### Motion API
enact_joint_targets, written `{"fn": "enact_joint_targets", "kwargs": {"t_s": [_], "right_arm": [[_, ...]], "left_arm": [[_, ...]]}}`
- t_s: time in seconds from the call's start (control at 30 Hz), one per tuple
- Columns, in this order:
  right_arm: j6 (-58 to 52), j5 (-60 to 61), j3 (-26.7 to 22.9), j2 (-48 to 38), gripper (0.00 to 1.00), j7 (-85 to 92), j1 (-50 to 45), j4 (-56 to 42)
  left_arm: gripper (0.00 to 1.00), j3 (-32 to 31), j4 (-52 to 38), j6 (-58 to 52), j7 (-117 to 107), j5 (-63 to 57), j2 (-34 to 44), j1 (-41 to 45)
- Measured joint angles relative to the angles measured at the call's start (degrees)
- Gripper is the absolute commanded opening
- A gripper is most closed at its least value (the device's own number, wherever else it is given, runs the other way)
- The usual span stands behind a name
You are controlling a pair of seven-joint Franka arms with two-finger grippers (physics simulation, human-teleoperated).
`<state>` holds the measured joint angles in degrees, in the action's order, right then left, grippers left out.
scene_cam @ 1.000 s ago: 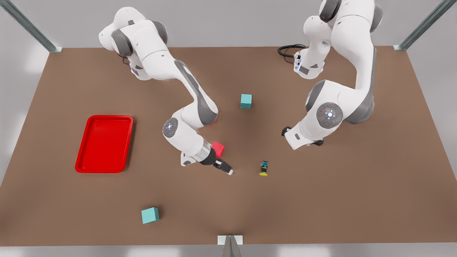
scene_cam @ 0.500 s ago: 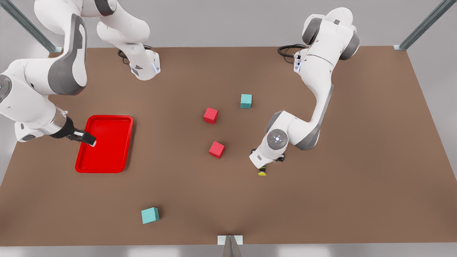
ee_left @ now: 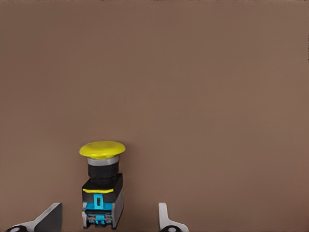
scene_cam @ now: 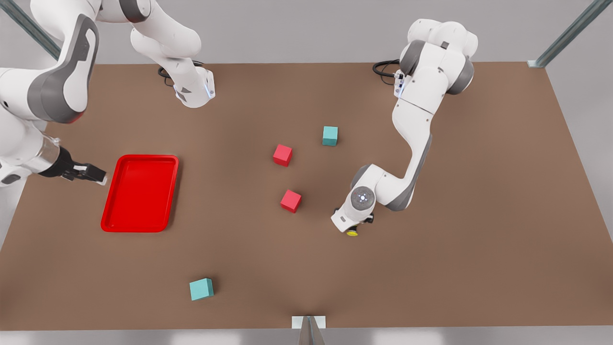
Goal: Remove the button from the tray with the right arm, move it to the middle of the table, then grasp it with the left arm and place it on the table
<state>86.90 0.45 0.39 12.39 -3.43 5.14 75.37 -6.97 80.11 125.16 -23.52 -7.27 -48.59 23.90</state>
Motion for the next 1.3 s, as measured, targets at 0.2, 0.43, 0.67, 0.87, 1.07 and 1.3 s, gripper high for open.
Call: {"fn": "enact_joint_targets", "kwargs": {"t_s": [0.2, 0.43, 0.67, 0.87, 1.07, 1.3], "right_arm": [[0.11, 0.21, 0.11, -1.57, 1.00, 2.59, -0.13, 0.32], [0.09, 0.23, 0.05, -2.07, 1.00, 4.73, -0.02, 0.58], [0.46, -0.19, -0.03, -0.13, 1.00, 6.20, 0.34, 0.75], [-1.82, -1.31, -0.12, 0.05, 1.00, 7.02, 0.54, 0.84], [-4.24, -1.92, 0.20, -0.15, 1.00, 7.60, -2.05, 0.52], [-3.77, -1.82, 0.47, 0.36, 1.00, 8.08, -4.09, 0.03]], "left_arm": [[0.97, 0.11, 0.27, 2.21, 0.38, -1.28, -0.32, -0.86], [0.97, 0.12, 0.70, 3.68, 0.96, -1.79, -0.95, -1.15], [0.76, 0.12, 0.68, 4.29, 1.32, -1.86, -1.87, -1.22], [0.38, 0.06, 0.28, 4.17, 1.19, -2.04, -1.58, -1.26], [0.38, 0.23, -2.19, 0.79, 0.30, -1.23, 0.90, -2.35], [0.38, 0.72, -6.62, -1.14, -9.65, -0.52, 2.05, -2.77]]}}
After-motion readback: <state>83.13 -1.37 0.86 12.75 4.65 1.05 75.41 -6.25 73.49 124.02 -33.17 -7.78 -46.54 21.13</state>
